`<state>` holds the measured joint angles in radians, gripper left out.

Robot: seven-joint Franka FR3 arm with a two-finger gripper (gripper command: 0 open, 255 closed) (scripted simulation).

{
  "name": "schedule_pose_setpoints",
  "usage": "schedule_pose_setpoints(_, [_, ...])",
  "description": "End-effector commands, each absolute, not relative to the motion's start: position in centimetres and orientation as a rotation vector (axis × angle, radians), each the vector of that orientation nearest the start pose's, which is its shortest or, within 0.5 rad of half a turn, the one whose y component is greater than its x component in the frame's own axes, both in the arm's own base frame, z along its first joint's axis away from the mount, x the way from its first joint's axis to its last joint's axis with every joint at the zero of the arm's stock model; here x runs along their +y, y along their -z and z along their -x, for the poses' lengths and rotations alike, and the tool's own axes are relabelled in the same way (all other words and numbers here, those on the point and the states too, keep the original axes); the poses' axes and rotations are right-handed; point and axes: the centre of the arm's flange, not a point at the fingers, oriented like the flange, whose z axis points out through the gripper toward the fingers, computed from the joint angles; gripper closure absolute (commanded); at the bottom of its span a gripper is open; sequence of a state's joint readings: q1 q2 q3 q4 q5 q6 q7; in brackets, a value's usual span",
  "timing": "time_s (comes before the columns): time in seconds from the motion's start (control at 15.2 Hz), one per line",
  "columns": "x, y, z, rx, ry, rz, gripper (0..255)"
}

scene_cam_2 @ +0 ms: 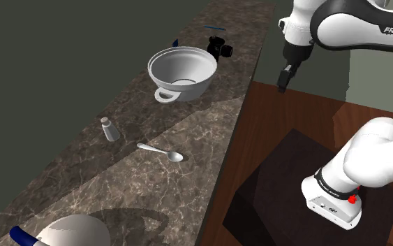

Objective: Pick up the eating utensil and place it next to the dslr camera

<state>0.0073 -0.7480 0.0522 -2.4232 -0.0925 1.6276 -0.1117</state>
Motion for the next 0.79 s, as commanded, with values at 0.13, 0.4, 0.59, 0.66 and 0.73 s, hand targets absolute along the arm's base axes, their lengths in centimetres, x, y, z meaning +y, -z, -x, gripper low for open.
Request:
schedule_pose_setpoints(0.13, [3.0, -54.2, -33.5, -0.289, -0.096, 3.241, 0])
schedule_pose_setpoints(0.4, [6.5, -52.2, -36.7, -0.332, -0.115, 3.212, 0])
schedule_pose_setpoints(0.59, [9.2, -50.7, -39.1, -0.364, -0.129, 3.189, 0])
schedule_pose_setpoints(0.66, [10.1, -50.2, -39.8, -0.374, -0.134, 3.182, 0])
schedule_pose_setpoints(0.73, [11.0, -49.7, -40.6, -0.385, -0.138, 3.174, 0])
